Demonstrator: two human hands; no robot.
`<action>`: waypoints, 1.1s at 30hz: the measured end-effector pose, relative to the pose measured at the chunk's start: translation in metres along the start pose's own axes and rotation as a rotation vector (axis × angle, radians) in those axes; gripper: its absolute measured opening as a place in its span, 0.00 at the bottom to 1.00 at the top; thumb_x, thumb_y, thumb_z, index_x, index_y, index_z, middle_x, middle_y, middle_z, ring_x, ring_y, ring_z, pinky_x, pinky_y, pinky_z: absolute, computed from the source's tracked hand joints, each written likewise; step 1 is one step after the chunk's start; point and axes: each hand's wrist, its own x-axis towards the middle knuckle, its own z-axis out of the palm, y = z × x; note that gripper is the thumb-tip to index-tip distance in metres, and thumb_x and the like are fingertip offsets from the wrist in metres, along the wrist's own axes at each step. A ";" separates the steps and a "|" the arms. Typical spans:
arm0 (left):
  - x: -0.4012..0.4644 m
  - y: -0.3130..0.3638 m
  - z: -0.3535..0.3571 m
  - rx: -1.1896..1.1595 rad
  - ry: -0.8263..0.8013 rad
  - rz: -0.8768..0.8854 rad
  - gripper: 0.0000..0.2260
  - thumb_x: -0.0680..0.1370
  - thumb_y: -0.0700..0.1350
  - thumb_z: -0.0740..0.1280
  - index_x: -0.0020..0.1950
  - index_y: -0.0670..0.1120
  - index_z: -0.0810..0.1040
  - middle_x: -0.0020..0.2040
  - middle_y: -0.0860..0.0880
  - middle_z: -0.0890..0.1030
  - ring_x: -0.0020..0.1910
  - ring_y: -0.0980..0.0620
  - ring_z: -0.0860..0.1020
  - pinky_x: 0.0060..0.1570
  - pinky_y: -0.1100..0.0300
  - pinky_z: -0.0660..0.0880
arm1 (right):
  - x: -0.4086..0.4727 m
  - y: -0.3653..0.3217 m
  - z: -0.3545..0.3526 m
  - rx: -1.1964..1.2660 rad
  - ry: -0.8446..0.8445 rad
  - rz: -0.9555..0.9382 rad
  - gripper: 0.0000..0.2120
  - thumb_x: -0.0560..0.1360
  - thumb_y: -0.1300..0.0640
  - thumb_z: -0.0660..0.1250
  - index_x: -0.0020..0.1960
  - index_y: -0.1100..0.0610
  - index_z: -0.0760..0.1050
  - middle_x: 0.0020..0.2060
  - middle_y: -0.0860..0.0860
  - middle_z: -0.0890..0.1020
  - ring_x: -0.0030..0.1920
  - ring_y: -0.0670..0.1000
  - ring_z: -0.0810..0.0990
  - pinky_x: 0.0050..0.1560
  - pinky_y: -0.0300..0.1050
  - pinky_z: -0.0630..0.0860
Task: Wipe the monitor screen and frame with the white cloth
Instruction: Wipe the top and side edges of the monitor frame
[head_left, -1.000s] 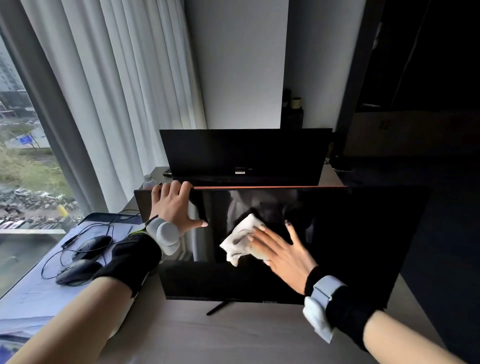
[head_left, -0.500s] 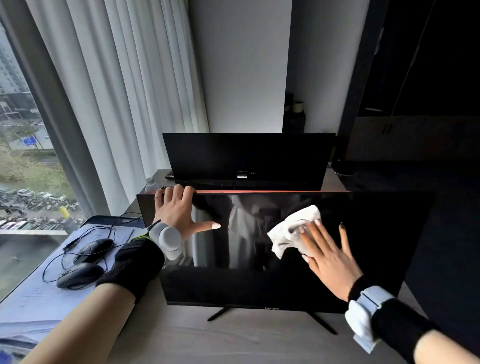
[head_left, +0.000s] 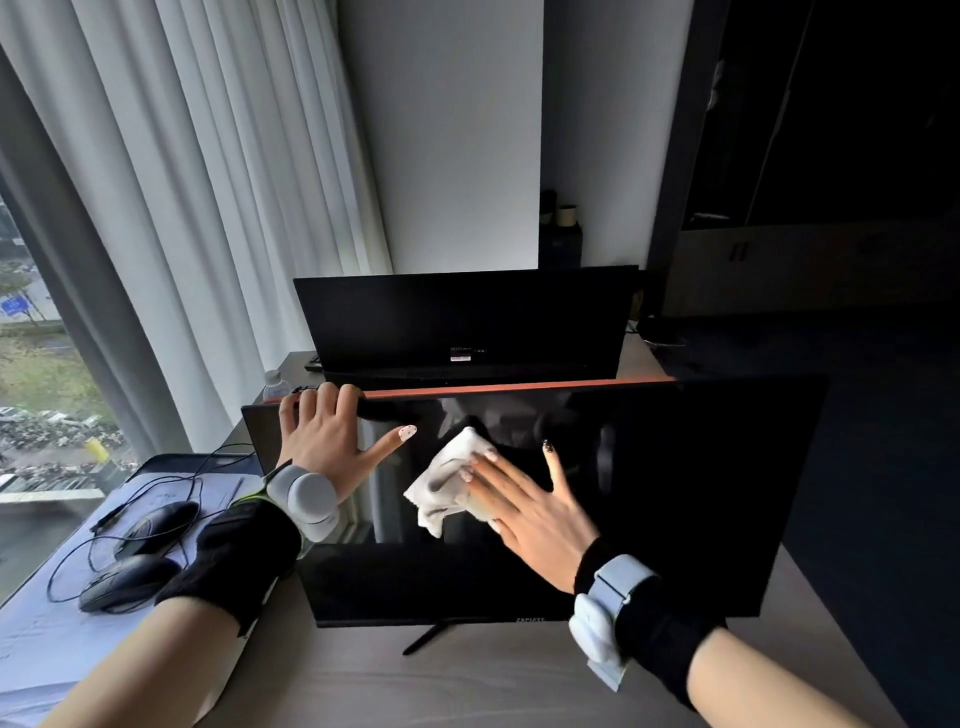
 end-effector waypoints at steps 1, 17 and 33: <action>0.000 0.000 0.002 -0.001 0.006 -0.003 0.33 0.69 0.76 0.47 0.50 0.48 0.66 0.45 0.50 0.67 0.51 0.44 0.69 0.64 0.45 0.60 | -0.007 0.011 0.000 -0.015 0.004 0.019 0.34 0.77 0.46 0.57 0.78 0.52 0.47 0.77 0.49 0.52 0.77 0.47 0.52 0.70 0.68 0.57; -0.002 0.004 0.004 -0.017 0.002 -0.051 0.28 0.71 0.75 0.47 0.47 0.51 0.61 0.45 0.52 0.64 0.51 0.46 0.67 0.66 0.44 0.60 | -0.018 -0.017 -0.004 0.329 0.082 0.214 0.34 0.62 0.65 0.63 0.69 0.66 0.68 0.71 0.62 0.67 0.72 0.60 0.63 0.74 0.48 0.60; 0.001 0.002 0.011 -0.030 0.051 -0.056 0.26 0.71 0.74 0.49 0.45 0.51 0.61 0.44 0.52 0.64 0.50 0.45 0.67 0.65 0.43 0.60 | -0.054 0.031 -0.001 0.196 0.065 0.277 0.31 0.70 0.59 0.61 0.73 0.63 0.61 0.72 0.58 0.65 0.72 0.55 0.65 0.71 0.50 0.64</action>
